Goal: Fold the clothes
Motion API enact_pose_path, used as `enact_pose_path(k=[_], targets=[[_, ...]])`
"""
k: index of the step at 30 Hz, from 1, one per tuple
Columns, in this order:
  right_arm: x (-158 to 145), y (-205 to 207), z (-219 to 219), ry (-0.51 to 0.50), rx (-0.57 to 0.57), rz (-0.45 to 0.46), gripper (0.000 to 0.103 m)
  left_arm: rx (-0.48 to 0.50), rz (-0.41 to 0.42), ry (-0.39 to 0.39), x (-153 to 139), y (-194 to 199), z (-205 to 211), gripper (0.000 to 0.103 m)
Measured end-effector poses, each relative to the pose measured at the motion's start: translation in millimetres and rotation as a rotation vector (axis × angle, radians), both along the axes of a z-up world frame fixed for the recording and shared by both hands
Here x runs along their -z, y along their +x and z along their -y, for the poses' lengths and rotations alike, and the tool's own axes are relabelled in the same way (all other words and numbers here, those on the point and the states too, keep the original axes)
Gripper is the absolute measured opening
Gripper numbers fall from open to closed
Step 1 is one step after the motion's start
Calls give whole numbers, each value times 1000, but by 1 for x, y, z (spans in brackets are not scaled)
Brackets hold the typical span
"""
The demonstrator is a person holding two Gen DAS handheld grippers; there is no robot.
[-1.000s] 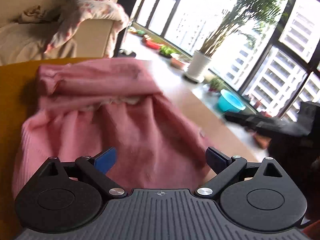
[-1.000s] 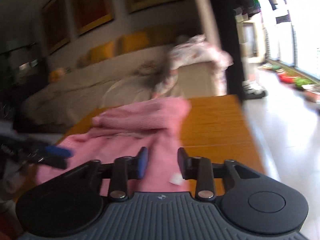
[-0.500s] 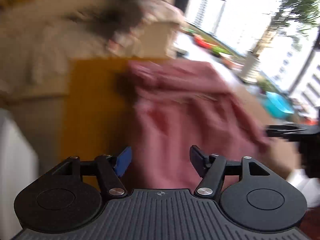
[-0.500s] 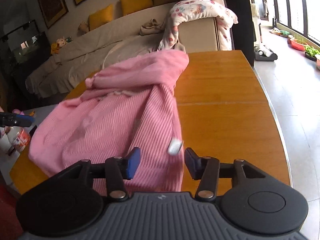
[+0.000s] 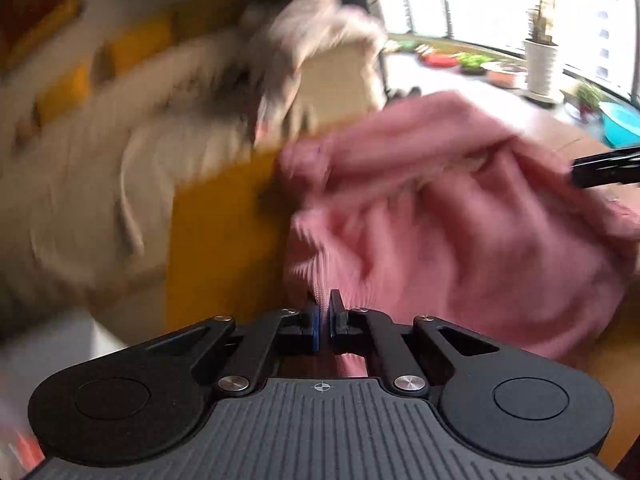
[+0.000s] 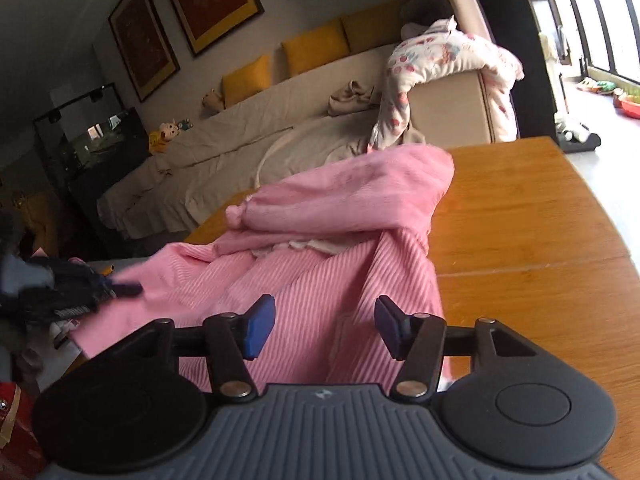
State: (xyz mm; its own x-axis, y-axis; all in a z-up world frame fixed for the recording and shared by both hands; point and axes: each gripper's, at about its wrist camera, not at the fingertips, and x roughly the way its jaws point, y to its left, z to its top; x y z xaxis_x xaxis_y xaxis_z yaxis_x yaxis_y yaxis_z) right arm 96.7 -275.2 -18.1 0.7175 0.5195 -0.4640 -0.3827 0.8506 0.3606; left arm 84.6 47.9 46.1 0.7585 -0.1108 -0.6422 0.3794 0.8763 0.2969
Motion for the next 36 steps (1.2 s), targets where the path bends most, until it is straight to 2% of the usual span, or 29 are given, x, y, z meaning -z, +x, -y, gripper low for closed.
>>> enact_pose_path(k=[2,4,5,7,9,10,12,13,17,19,20,22,23,26,28,30,32,33,36], targets=[[-6,-2,4,-5,14,28,57,91,-44,31,6,-14,22,7],[-12,-5,6,-8,17,54,64,147,-157,48,30,-26,35,15],[-15,-7,8,-15,20,65,65,152,-157,42,37,-33,35,13],[-20,-10,11,-31,27,85,67,170,-162,56,38,-43,32,19],[-24,-13,16,-41,40,100,67,218,-253,-77,25,-50,19,55],[-26,-14,19,-43,49,106,68,256,-288,-136,18,-55,14,61],[-31,-17,25,-46,67,117,68,316,-278,-194,3,-66,9,64],[-31,-17,29,-28,73,105,68,313,-254,-236,-3,-66,4,66],[-19,-15,35,74,32,-7,68,229,-191,-475,-8,-40,-14,72],[-6,-15,30,102,-4,-75,68,175,-257,-560,10,-18,-17,73],[1,-17,26,77,-16,-102,68,148,-293,-600,19,-7,-18,73],[14,-21,18,28,-38,-154,68,98,-430,-597,44,4,-16,73],[15,-29,15,-5,-52,-117,68,113,-431,-612,48,2,-16,77],[5,-34,9,-124,-121,-144,69,207,-555,-668,40,5,-12,82],[-6,-27,12,-153,-120,-165,69,260,-526,-700,21,12,-12,87],[-22,-13,16,-165,-89,-135,69,270,-429,-704,-3,26,-19,90],[-36,10,19,-159,-58,-95,69,230,-335,-712,-19,54,-33,92],[-43,21,20,-156,-43,-74,69,193,-313,-720,-20,72,-40,92],[-54,63,21,-153,-2,-62,64,35,-367,-762,-4,132,-61,89]])
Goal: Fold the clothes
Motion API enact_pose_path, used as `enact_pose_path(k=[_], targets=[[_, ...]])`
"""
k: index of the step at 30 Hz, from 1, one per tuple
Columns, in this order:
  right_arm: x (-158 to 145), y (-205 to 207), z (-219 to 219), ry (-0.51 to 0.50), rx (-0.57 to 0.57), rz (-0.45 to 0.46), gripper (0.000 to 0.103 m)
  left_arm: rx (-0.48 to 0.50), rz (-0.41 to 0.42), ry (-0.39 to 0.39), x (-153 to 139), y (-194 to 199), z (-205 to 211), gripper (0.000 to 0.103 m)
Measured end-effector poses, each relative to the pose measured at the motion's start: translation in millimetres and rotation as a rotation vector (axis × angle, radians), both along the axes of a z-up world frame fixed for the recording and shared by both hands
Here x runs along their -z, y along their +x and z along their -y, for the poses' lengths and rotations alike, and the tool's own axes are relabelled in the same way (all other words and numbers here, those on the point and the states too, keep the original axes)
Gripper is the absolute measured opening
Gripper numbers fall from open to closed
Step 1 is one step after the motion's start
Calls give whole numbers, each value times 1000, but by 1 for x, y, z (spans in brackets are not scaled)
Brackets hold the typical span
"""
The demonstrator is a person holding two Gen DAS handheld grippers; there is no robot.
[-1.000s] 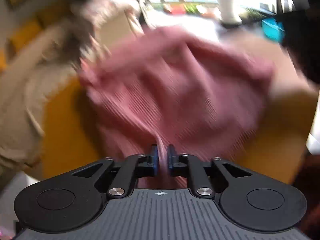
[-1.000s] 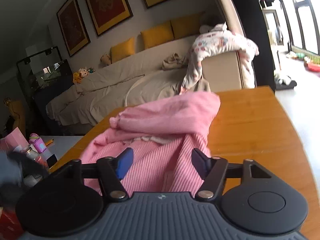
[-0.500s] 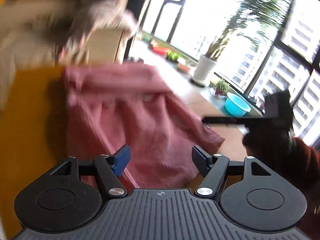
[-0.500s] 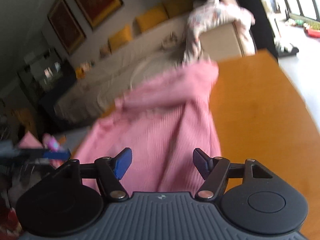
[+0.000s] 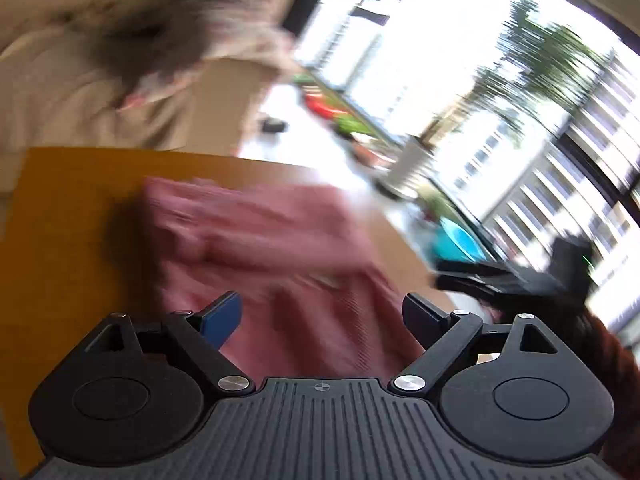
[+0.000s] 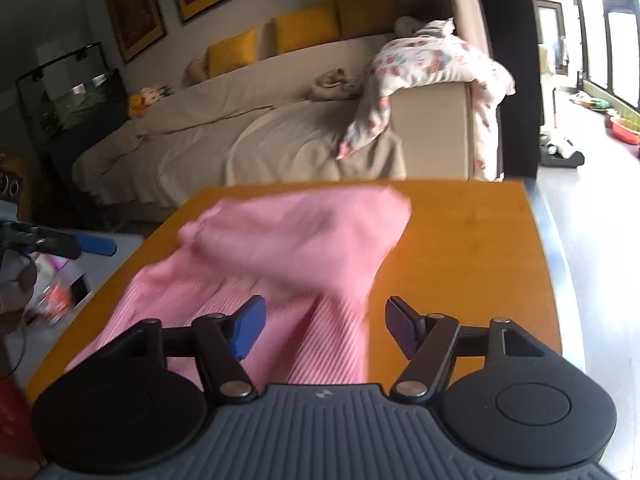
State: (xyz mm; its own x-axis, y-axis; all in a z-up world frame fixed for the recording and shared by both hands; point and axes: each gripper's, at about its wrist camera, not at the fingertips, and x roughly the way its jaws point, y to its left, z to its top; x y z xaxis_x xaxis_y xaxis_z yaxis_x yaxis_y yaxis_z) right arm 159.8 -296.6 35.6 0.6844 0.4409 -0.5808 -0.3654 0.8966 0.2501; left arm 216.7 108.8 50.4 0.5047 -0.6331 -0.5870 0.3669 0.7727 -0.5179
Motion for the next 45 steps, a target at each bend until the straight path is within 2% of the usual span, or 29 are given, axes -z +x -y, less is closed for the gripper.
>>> enact_pose_path(k=[3,5,8,10,13,16,19,20,21,22,23,24,25,28,31,33,35,38,41,45], targets=[[11,53,6,64,61,-89,62,-68,-108,-38,27,42,-14,88],[23,83,9,76,103,-118,63,-111,-179,-64,45,70,-22,88],[41,116,12,113,136,-149,63,-144,-218,-85,61,93,-25,88],[54,136,15,187,141,-192,66,-138,-236,-83,67,100,-28,89],[67,156,12,288,109,-246,72,-122,-219,-89,65,111,-26,91],[77,172,6,360,67,-279,72,-107,-185,-90,63,119,-17,92],[74,180,-18,316,-7,-275,73,-89,-147,-86,62,126,-7,90],[71,181,-25,274,-21,-258,72,-86,-135,-73,62,128,-3,81],[69,183,-32,229,-26,-239,68,-93,-127,-40,62,130,1,57],[67,183,-36,198,-19,-231,58,-102,-121,-4,63,132,5,44],[65,184,-41,167,-13,-222,52,-105,-113,29,62,132,7,29],[62,182,-44,138,-10,-205,46,-98,-100,41,60,131,8,25],[57,176,-47,116,-21,-168,37,-90,-84,42,56,127,7,23],[33,152,-49,73,-59,-67,25,-46,-8,51,30,109,6,19],[6,122,-47,38,-97,28,20,30,125,106,-7,73,9,16],[-13,95,-44,11,-121,87,20,88,231,173,-28,42,14,16],[-26,67,-41,-36,-150,139,20,121,297,217,-42,6,12,16],[-35,17,-37,-95,-186,194,19,140,321,230,-48,-43,5,16],[-33,-33,-35,-152,-205,222,18,149,317,233,-42,-87,-2,16],[-18,-95,-31,-225,-213,229,18,142,255,205,-13,-131,-16,17]])
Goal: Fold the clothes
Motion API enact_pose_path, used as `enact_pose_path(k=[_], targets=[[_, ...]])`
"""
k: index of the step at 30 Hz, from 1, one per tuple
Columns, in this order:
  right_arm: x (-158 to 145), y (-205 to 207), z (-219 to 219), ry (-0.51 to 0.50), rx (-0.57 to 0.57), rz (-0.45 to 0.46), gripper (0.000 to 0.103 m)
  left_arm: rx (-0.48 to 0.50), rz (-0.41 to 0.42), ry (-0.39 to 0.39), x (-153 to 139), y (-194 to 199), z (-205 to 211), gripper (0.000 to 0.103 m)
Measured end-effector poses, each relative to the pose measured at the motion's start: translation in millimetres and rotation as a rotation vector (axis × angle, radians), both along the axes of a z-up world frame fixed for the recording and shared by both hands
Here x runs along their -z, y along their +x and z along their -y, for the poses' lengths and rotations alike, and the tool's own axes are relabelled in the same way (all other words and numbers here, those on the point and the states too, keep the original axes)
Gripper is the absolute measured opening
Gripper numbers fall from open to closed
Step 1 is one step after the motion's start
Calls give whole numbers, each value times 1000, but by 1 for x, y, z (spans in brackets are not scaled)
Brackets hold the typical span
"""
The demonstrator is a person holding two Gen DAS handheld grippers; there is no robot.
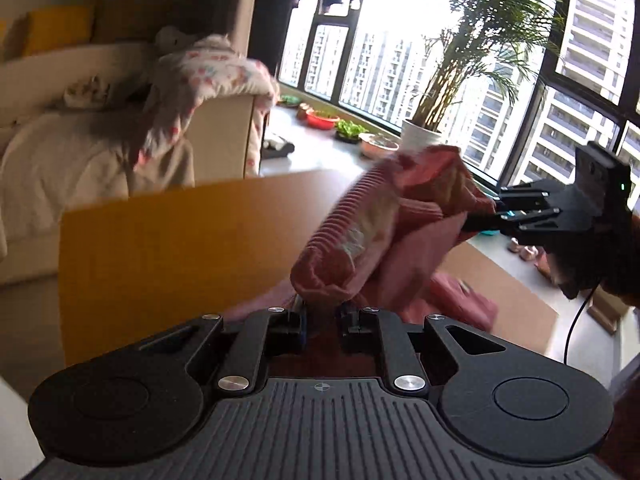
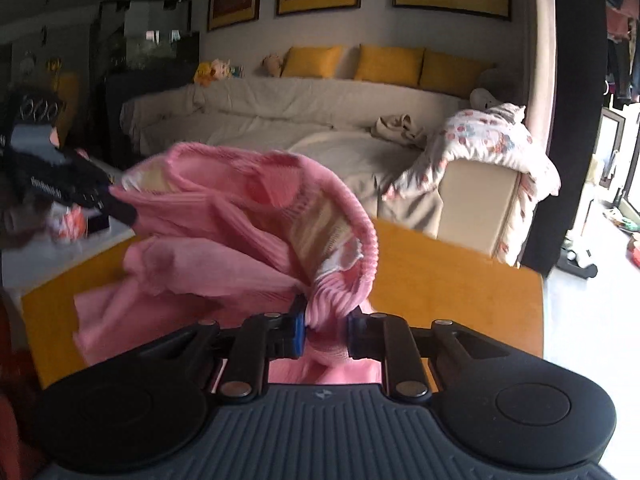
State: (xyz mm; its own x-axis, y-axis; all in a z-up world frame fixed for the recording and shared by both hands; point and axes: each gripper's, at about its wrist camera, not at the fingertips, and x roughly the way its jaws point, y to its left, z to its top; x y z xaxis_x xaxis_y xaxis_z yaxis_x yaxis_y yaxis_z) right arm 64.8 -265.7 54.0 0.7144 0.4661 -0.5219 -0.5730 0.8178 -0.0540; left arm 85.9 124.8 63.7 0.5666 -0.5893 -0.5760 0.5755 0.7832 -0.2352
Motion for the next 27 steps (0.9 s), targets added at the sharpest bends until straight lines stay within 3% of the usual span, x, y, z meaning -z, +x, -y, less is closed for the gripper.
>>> enact_pose_path(k=[1,5,6,7,9,11,12,13,15,17,19,21,22,26,27], targets=[[8,-13,1,-19,6,-6,19,-3,-20,-7,8,-11,-4,18],[47,-62,-3,-207,-14,7,22,4,-118,-10,39,-42,-18,43],[53,-73,0,-229,-13,4,27,-1,-125,-19,40,-48,-22,52],[52,-79,7,-215,3,-7,34,-7,-132,-30,40,-55,-27,57],[50,-90,19,-187,34,-31,41,-26,-134,-88,33,-63,-37,78],[43,-99,31,-146,64,-38,51,-55,-131,-169,22,-65,-48,89],[36,-102,38,-119,79,-34,63,-82,-138,-199,19,-61,-51,92],[28,-104,43,-80,94,-25,74,-111,-145,-228,16,-57,-54,93],[15,-100,51,44,125,-25,86,-166,-207,-299,20,-41,-54,93],[10,-83,55,198,157,-69,86,-211,-295,-371,30,-25,-50,93],[12,-58,55,337,190,-127,86,-231,-365,-380,45,-12,-39,93],[24,-32,47,403,210,-196,86,-242,-412,-371,57,-3,-25,93],[30,-20,43,433,219,-229,86,-241,-421,-357,61,0,-16,93],[53,5,22,361,206,-243,86,-247,-413,-324,69,12,1,90],[57,7,18,351,197,-243,83,-249,-405,-319,69,13,3,82]])
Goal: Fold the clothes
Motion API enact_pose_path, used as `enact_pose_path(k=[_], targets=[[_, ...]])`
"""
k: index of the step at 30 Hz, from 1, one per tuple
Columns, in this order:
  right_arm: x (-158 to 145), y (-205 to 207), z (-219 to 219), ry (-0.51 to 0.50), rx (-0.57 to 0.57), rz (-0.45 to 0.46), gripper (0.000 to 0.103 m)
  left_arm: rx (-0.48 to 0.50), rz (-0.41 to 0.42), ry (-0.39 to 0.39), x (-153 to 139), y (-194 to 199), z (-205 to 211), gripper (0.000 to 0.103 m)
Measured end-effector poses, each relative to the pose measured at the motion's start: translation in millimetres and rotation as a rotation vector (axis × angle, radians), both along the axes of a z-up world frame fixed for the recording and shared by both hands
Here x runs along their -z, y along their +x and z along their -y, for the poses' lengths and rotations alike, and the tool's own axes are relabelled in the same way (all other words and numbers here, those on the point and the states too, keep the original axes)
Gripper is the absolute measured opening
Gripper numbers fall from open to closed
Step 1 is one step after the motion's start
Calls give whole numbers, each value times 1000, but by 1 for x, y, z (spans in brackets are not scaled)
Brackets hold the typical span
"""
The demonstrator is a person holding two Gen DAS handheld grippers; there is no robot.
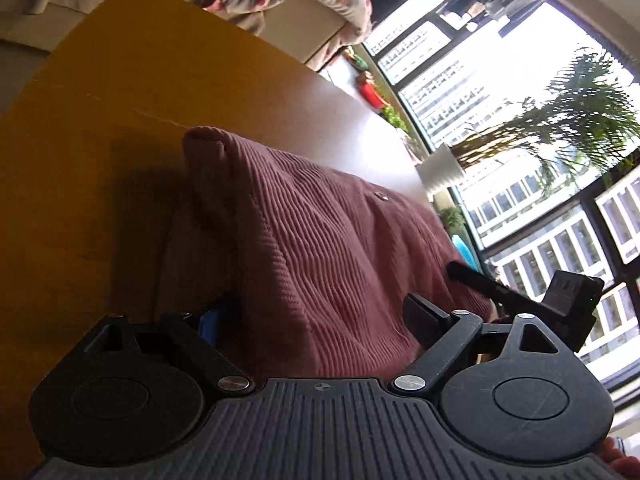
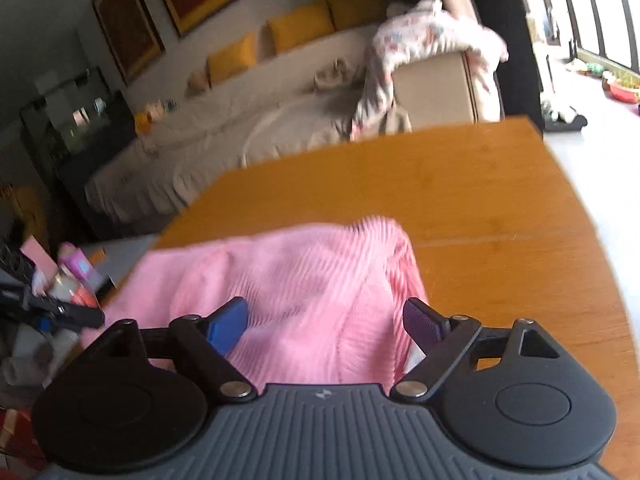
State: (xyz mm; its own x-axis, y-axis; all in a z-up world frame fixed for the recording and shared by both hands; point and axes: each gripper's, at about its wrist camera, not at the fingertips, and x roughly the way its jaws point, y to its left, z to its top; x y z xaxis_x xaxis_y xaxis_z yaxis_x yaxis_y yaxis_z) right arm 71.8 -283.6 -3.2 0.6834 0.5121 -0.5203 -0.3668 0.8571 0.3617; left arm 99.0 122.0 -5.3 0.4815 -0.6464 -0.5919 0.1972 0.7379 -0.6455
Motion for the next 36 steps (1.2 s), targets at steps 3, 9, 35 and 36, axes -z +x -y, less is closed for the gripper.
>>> enact_pose_path(k=[3,9,35,36], targets=[[13,6,-13,-29,-30,3,75,-14,17,59,-4,3,6,36],[-15,1,-17,14,-57,79,29,17,78,8,-44,6,-2,12],[0,-47,21,-266,-23,102,78,-44,82,52,-32,-74,-36,83],[-3,-48,23,-250,-3,108,78,-46,92,37,-33,-74,-36,84]])
